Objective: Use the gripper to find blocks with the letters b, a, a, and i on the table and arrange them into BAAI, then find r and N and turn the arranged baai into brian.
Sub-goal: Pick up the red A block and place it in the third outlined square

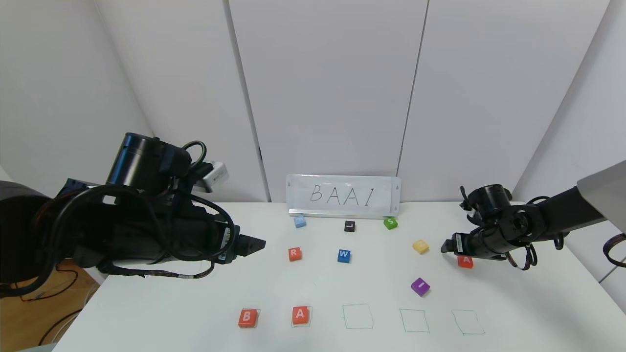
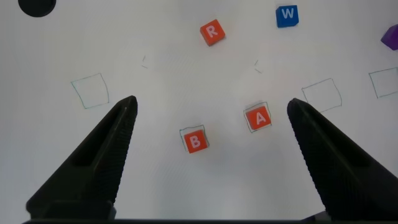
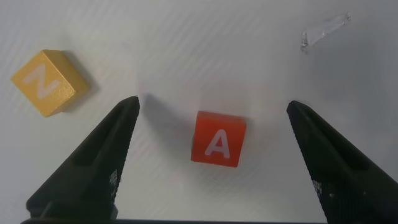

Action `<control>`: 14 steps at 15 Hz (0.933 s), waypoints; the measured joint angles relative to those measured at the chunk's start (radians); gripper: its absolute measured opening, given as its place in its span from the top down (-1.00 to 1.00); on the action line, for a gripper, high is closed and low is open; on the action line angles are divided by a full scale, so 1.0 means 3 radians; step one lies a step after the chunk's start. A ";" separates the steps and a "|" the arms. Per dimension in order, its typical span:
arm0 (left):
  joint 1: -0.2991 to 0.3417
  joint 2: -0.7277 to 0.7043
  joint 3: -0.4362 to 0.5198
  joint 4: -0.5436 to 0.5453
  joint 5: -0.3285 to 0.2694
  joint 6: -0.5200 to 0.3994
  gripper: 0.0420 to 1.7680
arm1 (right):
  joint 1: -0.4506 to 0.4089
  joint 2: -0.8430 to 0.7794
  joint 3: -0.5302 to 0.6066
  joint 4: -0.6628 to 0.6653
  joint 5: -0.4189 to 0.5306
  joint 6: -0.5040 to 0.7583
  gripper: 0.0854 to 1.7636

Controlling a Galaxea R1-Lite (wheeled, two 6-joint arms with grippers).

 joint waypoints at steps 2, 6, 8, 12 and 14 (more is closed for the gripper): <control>-0.0003 0.0016 0.0001 0.0000 0.0000 0.0006 -0.94 | 0.0001 0.0001 0.0012 0.0001 0.0005 0.0000 -0.94; -0.0005 0.0034 0.0004 -0.0001 0.0000 0.0007 -0.94 | 0.0019 -0.0006 0.0040 0.0013 0.0023 -0.0001 -0.21; -0.0005 0.0037 0.0004 -0.0001 0.0000 0.0010 -0.94 | 0.0035 -0.0008 0.0055 0.0013 0.0023 0.0001 0.06; -0.0005 0.0038 0.0004 0.0001 0.0000 0.0013 -0.94 | 0.0053 -0.0018 0.0072 0.0015 0.0016 0.0001 0.46; -0.0005 0.0040 0.0004 0.0003 -0.0001 0.0013 -0.94 | 0.0053 -0.0019 0.0074 0.0013 0.0016 -0.0002 0.46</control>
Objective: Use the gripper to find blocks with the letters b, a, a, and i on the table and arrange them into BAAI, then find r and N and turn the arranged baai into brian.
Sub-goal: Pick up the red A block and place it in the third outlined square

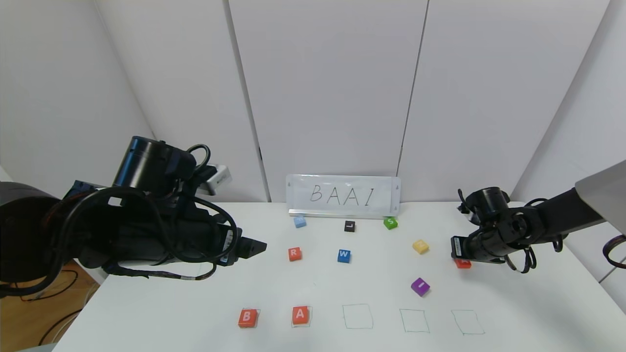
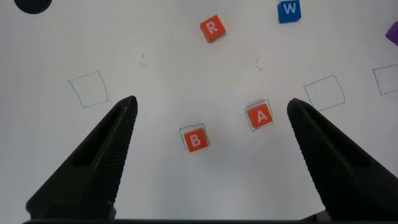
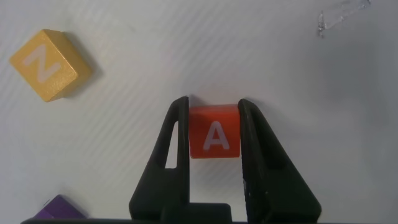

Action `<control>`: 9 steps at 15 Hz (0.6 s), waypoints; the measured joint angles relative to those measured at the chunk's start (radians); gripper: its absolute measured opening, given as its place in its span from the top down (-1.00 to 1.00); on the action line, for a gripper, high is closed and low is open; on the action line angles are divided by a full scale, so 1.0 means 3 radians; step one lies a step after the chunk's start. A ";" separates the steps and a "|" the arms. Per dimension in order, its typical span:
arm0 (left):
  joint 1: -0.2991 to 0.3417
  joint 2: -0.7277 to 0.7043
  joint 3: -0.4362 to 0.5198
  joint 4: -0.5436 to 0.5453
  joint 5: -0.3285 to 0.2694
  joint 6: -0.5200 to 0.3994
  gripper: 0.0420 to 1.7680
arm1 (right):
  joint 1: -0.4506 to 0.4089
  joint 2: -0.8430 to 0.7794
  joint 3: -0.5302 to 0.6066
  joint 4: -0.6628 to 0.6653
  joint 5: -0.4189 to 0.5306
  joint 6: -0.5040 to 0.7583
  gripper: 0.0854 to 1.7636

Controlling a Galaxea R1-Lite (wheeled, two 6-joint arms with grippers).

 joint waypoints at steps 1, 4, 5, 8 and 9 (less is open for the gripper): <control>0.0000 0.0001 0.0000 0.0000 0.0001 0.0000 -0.94 | 0.0000 0.0000 0.0000 0.0000 -0.0001 0.0001 0.46; -0.0003 0.0001 0.0000 0.0001 0.0001 0.0000 -0.94 | 0.0000 -0.0006 0.0006 0.0001 -0.0001 0.0002 0.46; -0.0003 0.0001 0.0000 0.0001 0.0001 -0.0001 -0.94 | 0.0000 -0.0018 0.0009 0.0004 -0.0005 0.0004 0.46; -0.0005 0.0001 0.0001 0.0001 0.0000 -0.0001 -0.94 | 0.0021 -0.0116 0.0068 0.0012 -0.0027 0.0016 0.46; -0.0005 0.0001 0.0001 0.0000 0.0000 -0.0001 -0.94 | 0.0048 -0.0167 0.0112 0.0014 -0.0038 0.0046 0.46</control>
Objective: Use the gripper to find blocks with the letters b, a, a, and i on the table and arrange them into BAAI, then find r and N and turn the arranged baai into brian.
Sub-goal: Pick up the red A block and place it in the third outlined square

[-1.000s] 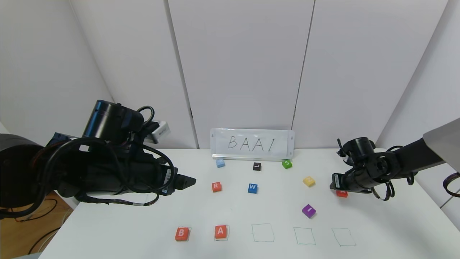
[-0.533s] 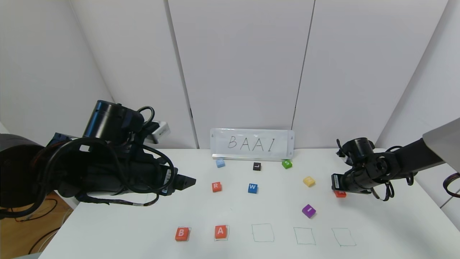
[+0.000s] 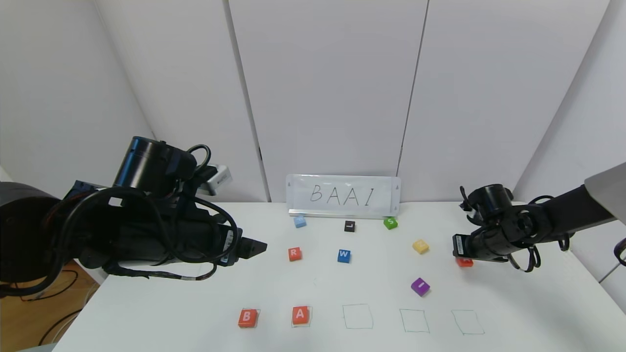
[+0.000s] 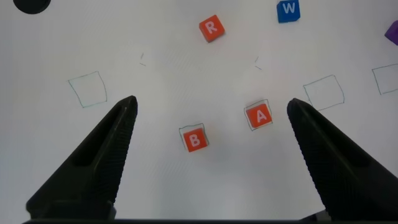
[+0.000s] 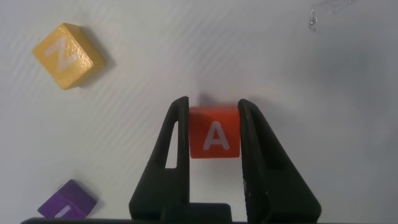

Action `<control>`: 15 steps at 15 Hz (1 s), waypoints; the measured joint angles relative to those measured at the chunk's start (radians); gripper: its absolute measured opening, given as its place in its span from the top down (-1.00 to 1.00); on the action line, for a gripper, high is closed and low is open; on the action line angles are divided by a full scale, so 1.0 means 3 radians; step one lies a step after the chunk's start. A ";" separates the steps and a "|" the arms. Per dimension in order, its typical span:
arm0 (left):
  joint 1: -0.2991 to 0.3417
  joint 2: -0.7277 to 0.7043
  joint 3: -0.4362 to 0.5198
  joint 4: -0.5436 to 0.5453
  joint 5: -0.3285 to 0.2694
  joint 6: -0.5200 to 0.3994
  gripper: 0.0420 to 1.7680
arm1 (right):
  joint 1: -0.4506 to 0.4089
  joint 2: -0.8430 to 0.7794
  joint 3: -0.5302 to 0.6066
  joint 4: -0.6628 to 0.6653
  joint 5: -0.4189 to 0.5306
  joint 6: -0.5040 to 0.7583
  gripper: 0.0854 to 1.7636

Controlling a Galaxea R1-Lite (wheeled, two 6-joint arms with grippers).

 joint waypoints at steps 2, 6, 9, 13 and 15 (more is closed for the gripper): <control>0.0002 0.0000 0.0000 -0.0001 0.0001 0.0001 -0.94 | 0.0106 -0.0115 0.0101 0.0001 -0.0045 0.0152 0.46; 0.0001 0.0000 0.0004 0.0001 0.0005 0.0001 -0.94 | 0.0406 -0.0306 0.0200 0.0186 -0.0257 0.0401 0.46; 0.0000 -0.0002 0.0018 -0.0001 0.0011 0.0029 -0.94 | 0.0661 -0.0458 0.0213 0.0302 -0.0282 0.0607 0.46; 0.0002 -0.0018 0.0019 -0.0003 0.0021 0.0030 -0.94 | 0.0956 -0.0528 0.0195 0.0304 -0.0408 0.0747 0.46; 0.0002 -0.0032 0.0019 -0.0003 0.0024 0.0030 -0.94 | 0.1131 -0.0530 0.0179 0.0304 -0.0417 0.0845 0.46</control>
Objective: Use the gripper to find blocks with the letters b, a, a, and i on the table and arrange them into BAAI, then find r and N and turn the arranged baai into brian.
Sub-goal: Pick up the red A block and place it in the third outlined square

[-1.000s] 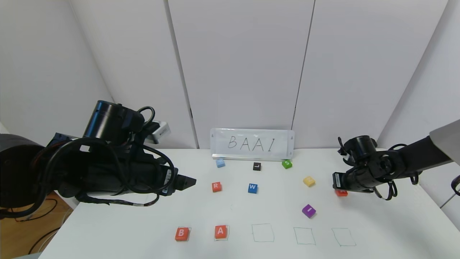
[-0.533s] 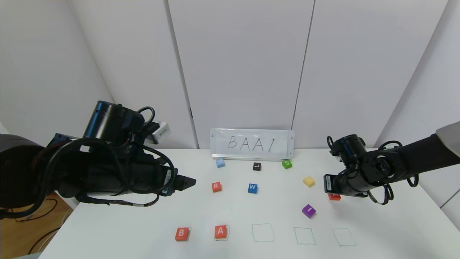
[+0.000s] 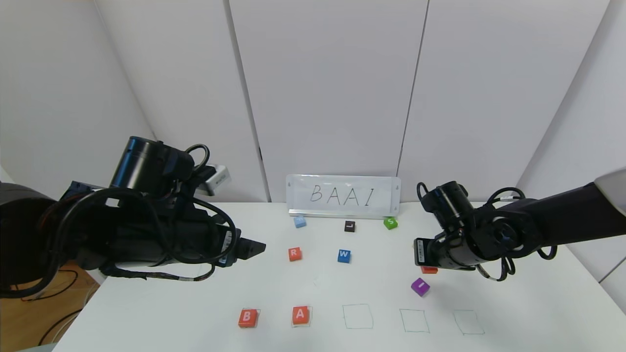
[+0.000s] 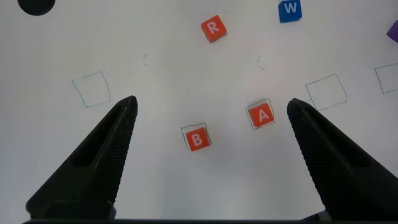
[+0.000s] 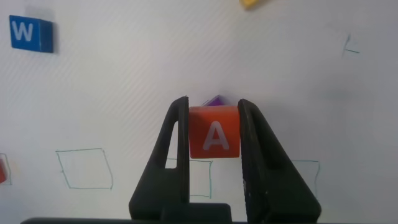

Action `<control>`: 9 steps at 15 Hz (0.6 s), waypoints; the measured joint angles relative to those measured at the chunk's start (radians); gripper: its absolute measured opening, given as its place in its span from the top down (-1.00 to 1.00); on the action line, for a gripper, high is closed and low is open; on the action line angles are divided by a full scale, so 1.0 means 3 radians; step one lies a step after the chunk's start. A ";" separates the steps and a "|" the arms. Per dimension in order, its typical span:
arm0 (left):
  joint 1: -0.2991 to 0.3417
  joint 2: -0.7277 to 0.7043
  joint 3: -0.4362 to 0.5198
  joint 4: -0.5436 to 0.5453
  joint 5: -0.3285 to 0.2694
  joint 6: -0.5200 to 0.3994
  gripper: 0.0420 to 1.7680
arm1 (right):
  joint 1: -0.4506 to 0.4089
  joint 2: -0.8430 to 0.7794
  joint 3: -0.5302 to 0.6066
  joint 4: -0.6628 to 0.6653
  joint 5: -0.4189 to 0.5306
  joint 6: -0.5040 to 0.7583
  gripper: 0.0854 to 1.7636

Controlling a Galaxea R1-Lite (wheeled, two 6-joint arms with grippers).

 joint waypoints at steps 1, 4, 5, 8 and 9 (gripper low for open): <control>0.0000 -0.0005 0.0001 0.0000 0.0003 0.0000 -0.94 | 0.0092 0.0004 -0.0018 0.0002 -0.0026 0.0060 0.46; 0.0003 -0.0028 0.0001 0.0000 0.0003 0.0004 -0.94 | 0.0348 0.0075 -0.0135 0.0015 -0.0189 0.0225 0.46; 0.0003 -0.0037 0.0001 0.0000 0.0004 0.0013 -0.94 | 0.0415 0.0117 -0.0184 0.0019 -0.0239 0.0282 0.46; 0.0003 -0.0090 0.0019 0.0001 0.0013 0.0079 -0.94 | 0.0577 0.0282 -0.0374 0.0121 -0.0441 0.0426 0.46; 0.0003 -0.0119 0.0032 0.0001 0.0013 0.0114 -0.94 | 0.0631 0.0333 -0.0426 0.0144 -0.0456 0.0443 0.46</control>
